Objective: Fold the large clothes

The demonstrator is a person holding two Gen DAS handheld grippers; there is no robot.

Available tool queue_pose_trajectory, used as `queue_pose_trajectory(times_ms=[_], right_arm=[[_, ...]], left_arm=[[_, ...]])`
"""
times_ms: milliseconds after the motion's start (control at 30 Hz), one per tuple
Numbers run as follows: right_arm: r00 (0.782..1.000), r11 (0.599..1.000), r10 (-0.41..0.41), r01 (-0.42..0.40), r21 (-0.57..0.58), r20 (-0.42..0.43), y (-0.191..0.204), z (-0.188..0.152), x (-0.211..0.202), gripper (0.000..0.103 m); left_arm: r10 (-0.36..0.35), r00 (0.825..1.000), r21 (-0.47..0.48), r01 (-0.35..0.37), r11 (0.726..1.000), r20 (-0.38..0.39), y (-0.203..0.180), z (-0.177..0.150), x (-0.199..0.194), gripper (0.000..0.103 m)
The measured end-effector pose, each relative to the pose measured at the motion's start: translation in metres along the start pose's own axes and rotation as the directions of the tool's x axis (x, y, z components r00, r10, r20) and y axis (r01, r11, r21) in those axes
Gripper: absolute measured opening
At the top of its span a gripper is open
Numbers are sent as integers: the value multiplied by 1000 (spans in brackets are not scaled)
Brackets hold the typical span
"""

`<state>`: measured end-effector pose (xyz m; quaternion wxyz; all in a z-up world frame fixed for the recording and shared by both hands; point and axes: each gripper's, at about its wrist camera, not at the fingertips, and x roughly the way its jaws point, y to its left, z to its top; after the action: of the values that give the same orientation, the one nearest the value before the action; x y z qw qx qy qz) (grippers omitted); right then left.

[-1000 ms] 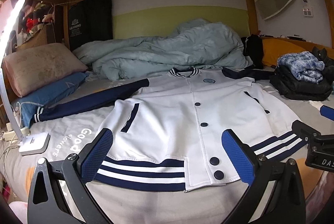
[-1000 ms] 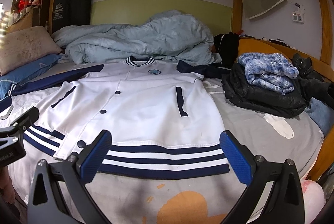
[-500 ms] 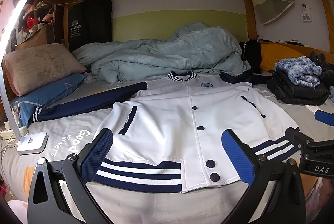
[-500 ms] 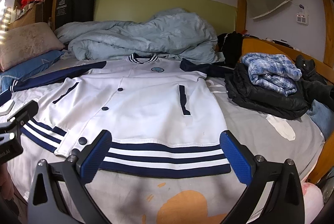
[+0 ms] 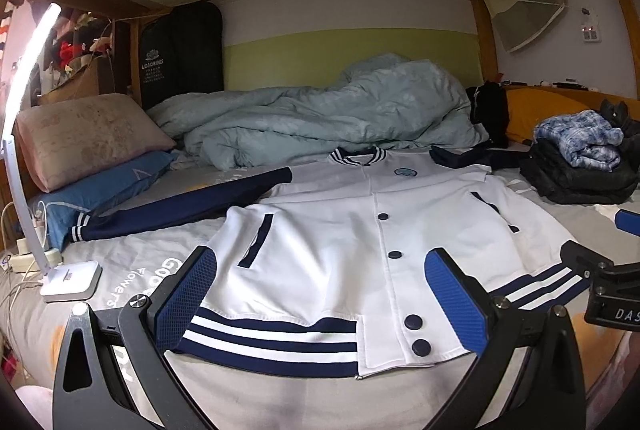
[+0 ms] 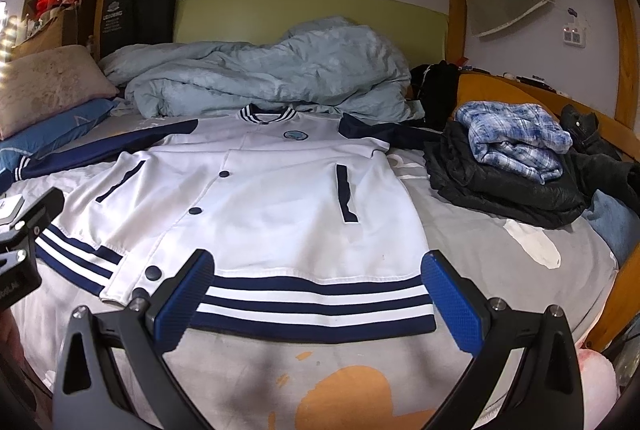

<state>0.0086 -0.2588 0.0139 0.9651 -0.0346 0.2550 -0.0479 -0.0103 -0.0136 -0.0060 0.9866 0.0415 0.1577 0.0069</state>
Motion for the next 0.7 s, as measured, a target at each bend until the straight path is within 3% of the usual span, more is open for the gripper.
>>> queue_pose_trajectory(times_ms=[700], right_arm=[[1000,995,-19,16,-102,-24,11,-2,3,103]], left_arm=[[-40,996,-4,40,999,-82,0,-5,13,103]])
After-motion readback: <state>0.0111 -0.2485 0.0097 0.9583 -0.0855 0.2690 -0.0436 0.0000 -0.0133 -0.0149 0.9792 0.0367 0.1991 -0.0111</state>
